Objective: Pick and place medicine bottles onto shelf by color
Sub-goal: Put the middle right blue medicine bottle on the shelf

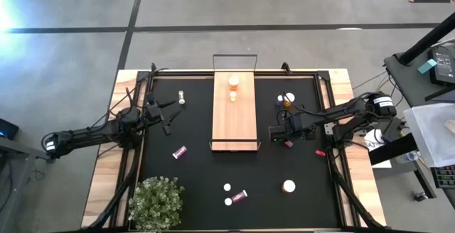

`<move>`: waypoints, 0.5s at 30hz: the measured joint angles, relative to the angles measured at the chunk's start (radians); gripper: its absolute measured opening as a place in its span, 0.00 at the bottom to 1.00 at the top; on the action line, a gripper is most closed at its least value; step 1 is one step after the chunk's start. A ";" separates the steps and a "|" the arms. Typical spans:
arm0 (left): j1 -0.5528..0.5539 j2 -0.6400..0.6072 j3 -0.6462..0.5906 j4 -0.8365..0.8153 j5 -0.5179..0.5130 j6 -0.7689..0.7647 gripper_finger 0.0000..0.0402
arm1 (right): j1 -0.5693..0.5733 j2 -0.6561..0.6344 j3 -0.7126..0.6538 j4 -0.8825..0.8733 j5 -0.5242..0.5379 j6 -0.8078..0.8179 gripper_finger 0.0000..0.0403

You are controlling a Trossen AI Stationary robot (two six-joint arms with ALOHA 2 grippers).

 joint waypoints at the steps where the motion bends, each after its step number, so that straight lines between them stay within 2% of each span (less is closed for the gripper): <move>1: 0.000 0.000 0.000 0.000 0.000 0.000 0.49 | 0.000 0.000 0.000 -0.001 0.010 0.002 0.39; 8: 0.000 0.001 0.000 0.000 0.000 0.000 0.49 | -0.001 0.000 0.000 0.006 0.015 -0.004 0.28; 15: 0.000 0.001 0.000 0.000 0.000 0.000 0.49 | -0.001 0.000 0.000 0.018 0.023 -0.001 0.29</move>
